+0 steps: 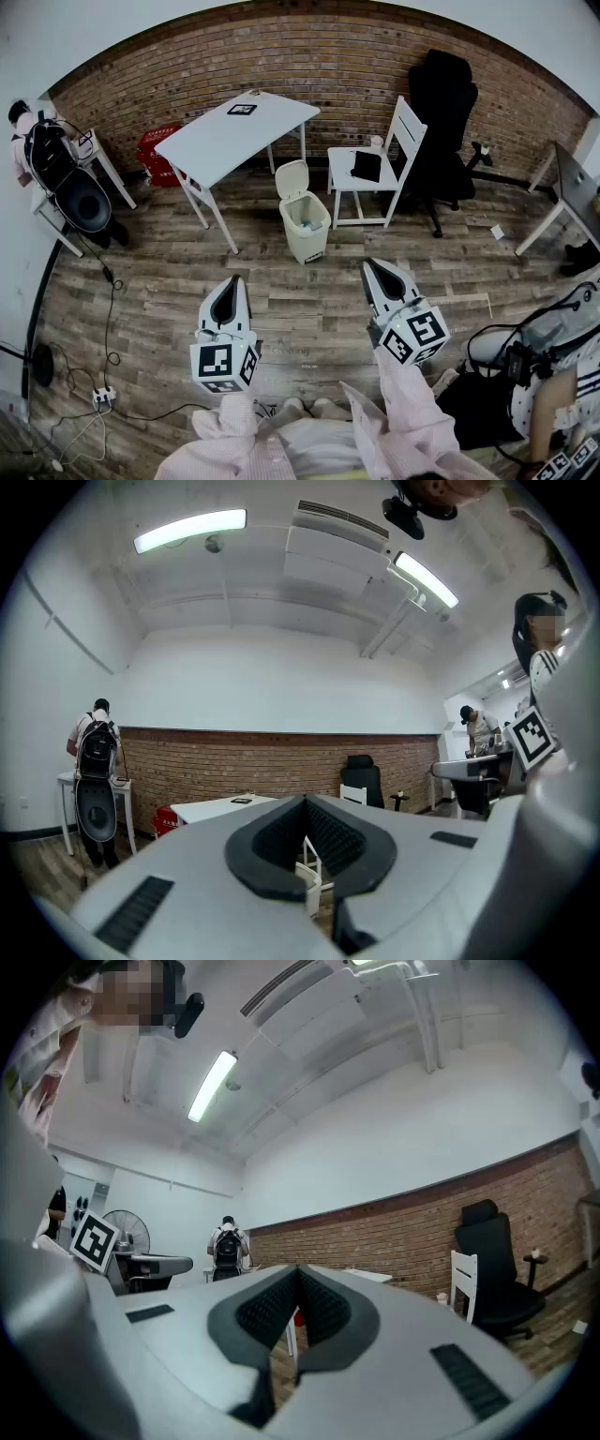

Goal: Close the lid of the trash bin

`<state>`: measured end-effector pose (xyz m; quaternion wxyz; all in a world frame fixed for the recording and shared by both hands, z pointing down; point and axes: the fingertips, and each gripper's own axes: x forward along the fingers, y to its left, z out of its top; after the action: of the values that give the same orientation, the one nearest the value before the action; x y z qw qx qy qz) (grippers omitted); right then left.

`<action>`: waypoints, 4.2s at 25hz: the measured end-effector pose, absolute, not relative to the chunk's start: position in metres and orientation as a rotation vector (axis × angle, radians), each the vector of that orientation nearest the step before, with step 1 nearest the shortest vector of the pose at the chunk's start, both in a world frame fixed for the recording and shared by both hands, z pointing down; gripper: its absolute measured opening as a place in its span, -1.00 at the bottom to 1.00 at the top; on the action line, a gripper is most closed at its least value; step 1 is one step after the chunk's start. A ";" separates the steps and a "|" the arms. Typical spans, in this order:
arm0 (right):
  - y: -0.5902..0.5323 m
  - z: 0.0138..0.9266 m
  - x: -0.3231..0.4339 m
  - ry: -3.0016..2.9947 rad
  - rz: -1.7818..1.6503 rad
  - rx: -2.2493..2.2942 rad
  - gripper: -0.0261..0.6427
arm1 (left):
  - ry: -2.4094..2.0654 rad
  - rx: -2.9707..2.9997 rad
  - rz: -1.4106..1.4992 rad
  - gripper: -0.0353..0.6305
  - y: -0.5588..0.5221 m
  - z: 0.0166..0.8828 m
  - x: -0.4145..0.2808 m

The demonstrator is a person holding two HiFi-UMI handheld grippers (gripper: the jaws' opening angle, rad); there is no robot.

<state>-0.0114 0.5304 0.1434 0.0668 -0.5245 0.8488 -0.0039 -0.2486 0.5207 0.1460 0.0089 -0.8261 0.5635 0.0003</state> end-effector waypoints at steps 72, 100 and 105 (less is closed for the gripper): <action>0.228 0.206 0.021 2.530 -0.239 -1.737 -0.91 | 1.665 -2.865 0.072 -0.15 0.194 0.197 -0.213; -0.026 0.271 0.072 2.678 -0.464 -1.596 -0.91 | 1.875 -2.879 -0.075 -0.15 -0.024 0.266 -0.157; -0.061 0.290 0.079 2.718 -0.517 -1.545 -0.91 | 1.956 -2.872 -0.123 -0.15 -0.054 0.291 -0.148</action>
<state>0.0786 -0.0613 0.2895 -0.0136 -0.4875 0.8577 -0.1630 -0.1484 -0.0542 0.2910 -0.1668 -0.8144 0.5547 -0.0348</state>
